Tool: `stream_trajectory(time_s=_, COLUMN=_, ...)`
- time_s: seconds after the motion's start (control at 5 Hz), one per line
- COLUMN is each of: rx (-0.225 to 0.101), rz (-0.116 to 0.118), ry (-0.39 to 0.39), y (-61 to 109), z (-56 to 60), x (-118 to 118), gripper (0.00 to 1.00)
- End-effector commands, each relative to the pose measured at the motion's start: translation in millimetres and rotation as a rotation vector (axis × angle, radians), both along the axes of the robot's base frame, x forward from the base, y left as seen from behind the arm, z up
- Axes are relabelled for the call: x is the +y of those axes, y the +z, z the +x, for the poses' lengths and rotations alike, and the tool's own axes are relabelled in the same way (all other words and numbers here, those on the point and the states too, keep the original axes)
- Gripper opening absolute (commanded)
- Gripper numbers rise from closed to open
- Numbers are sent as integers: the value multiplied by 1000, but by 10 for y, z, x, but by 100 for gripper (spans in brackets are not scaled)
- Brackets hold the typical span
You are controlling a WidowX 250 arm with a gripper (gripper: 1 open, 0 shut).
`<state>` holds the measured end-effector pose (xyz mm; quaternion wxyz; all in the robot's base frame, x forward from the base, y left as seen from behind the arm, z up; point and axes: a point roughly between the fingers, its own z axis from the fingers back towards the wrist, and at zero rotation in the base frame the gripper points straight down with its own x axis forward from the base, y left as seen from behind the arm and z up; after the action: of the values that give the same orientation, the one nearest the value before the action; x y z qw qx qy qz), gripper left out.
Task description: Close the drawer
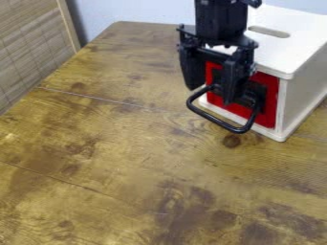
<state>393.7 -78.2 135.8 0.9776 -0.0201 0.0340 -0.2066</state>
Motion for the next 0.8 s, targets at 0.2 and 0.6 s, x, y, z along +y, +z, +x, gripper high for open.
stream_trajectory(time_s=0.2, rx=-162, rz=-9, ry=30, y=454, z=121, x=-11, gripper=100)
stream_trajectory(time_s=0.6, rx=-195, rz=-12, ry=63, y=266, z=223, x=-16, gripper=100)
